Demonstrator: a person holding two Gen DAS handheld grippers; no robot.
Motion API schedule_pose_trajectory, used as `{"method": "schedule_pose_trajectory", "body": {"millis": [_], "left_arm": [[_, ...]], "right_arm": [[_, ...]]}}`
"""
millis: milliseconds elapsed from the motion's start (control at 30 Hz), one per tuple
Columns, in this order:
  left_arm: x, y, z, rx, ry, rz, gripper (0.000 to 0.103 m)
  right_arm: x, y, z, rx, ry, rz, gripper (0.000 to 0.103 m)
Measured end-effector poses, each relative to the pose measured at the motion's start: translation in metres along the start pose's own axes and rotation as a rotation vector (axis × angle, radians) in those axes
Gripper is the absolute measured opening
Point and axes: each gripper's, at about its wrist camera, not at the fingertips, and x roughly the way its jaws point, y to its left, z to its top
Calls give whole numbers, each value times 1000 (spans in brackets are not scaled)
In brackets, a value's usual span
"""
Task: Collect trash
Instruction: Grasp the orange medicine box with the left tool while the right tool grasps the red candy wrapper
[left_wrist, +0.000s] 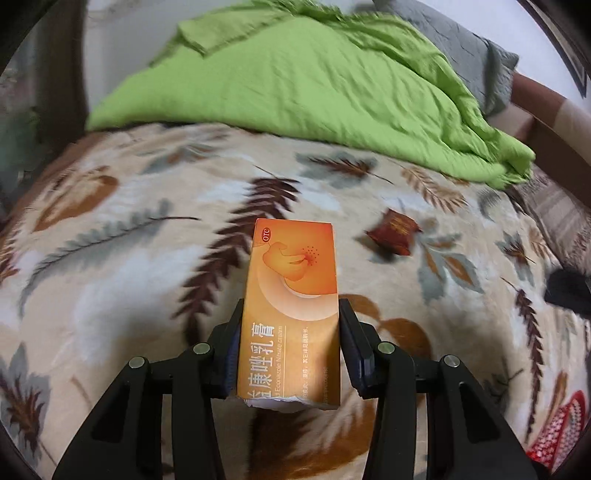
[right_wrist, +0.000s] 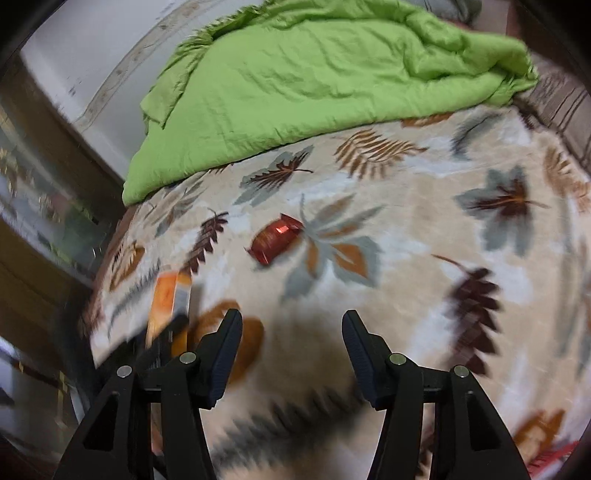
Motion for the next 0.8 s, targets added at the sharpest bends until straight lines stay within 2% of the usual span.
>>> {"method": "schedule_pose_trajectory", "body": {"millis": [133,267,400,567,633,667,700,800], "left_arm": [[0,14,-1,-53,-26,22,45],[4,19,-2,-72,-23,13,45],[7,17,-2,-65,-17,1,45],[11,19,-2,-72,-1,-18,45],[12,20,-2,-78,2,-23,45],[12,20,-2,-79,3,-25,45],[13,20,-2,-80,4,-27,45],[13,20,-2,-82,7,-35,45]], "right_arm": [[51,9,31,75,79,11,61],[98,14,54,160,116,2,61],[131,12,63,226,143,-49,61],[159,16,67,224,167,-104,61],[162,20,67,197,161,-126,57],[161,23,66,166,156,-144,47],[162,24,65,147,158,-148,44],[151,22,57,105,148,-124,40]]}}
